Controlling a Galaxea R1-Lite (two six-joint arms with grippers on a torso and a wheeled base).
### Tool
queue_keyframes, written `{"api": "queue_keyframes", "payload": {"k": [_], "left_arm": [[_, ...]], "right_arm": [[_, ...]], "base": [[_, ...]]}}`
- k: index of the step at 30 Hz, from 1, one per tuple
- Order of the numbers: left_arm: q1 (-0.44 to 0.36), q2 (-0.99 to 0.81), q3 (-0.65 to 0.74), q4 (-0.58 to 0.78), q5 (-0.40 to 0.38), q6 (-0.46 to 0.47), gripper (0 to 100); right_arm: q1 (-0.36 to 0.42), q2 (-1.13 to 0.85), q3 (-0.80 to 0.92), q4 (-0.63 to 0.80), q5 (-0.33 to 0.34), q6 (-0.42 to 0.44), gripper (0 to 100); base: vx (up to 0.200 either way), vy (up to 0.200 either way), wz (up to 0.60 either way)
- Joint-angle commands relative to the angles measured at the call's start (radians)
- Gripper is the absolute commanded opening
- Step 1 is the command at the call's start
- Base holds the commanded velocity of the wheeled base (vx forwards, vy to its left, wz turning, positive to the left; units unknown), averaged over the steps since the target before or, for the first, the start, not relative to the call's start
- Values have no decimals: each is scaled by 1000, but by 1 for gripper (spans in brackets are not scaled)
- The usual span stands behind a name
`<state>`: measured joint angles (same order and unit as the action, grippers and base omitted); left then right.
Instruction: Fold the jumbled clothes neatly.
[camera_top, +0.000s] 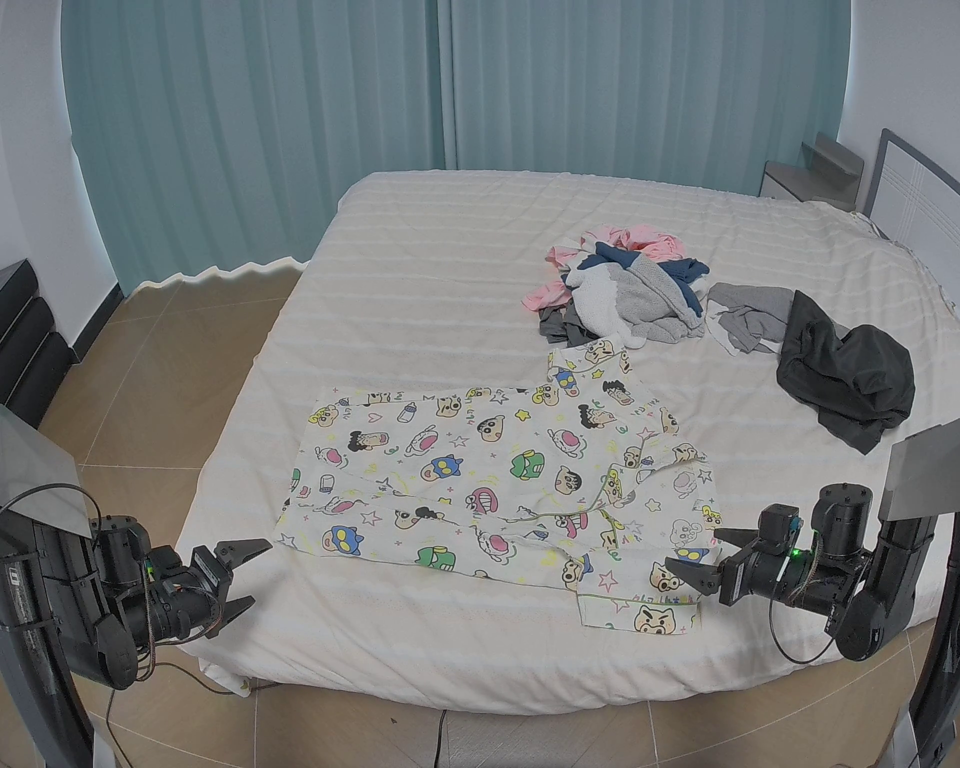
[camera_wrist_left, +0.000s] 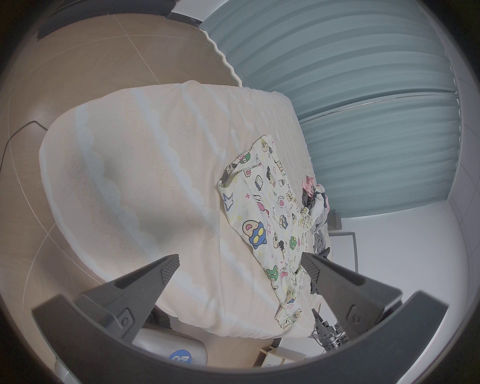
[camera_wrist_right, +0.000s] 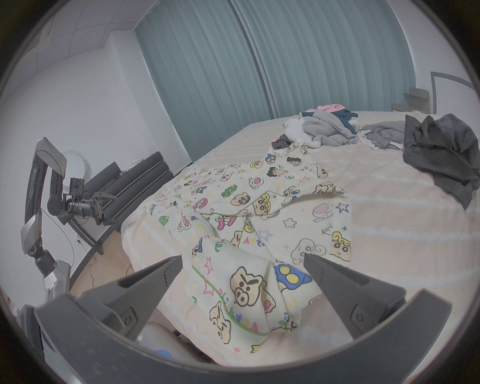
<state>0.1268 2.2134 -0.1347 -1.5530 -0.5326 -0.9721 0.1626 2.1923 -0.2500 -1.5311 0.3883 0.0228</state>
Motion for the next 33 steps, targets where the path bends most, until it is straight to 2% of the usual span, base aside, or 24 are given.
{"api": "queue_keyframes", "payload": {"k": [1, 2, 3, 4, 5, 7, 10, 13, 14, 33], "left_arm": [[1, 2, 0, -18, 0, 0, 100], [1, 2, 0, -18, 0, 0, 100], [1, 2, 1, -18, 0, 0, 100], [1, 2, 1, -18, 0, 0, 100], [1, 2, 1, -18, 0, 0, 100], [1, 2, 0, -18, 0, 0, 100], [1, 2, 0, -18, 0, 0, 100], [1, 2, 0, -18, -1, 0, 100], [-1, 2, 0, -18, 0, 0, 100], [-6, 9, 1, -18, 2, 20, 100]], "right_arm": [[29, 0, -45, 20, -23, 28, 100], [31, 0, -46, 23, -25, 32, 100], [49, -6, -64, 63, -39, 106, 100], [51, -8, -66, 72, -40, 120, 100], [57, -32, -74, 129, -40, 212, 100], [58, -62, -75, 230, -40, 289, 100], [48, -77, -101, 364, -37, 352, 100], [34, -79, -114, 410, -37, 398, 100], [25, -79, -120, 424, -35, 436, 100], [58, 30, -187, 424, -34, 459, 100]], "base": [[0, 0, 0], [0, 0, 0], [0, 0, 0], [0, 0, 0], [0, 0, 0], [0, 0, 0], [0, 0, 0], [0, 0, 0], [0, 0, 0], [0, 0, 0]]}}
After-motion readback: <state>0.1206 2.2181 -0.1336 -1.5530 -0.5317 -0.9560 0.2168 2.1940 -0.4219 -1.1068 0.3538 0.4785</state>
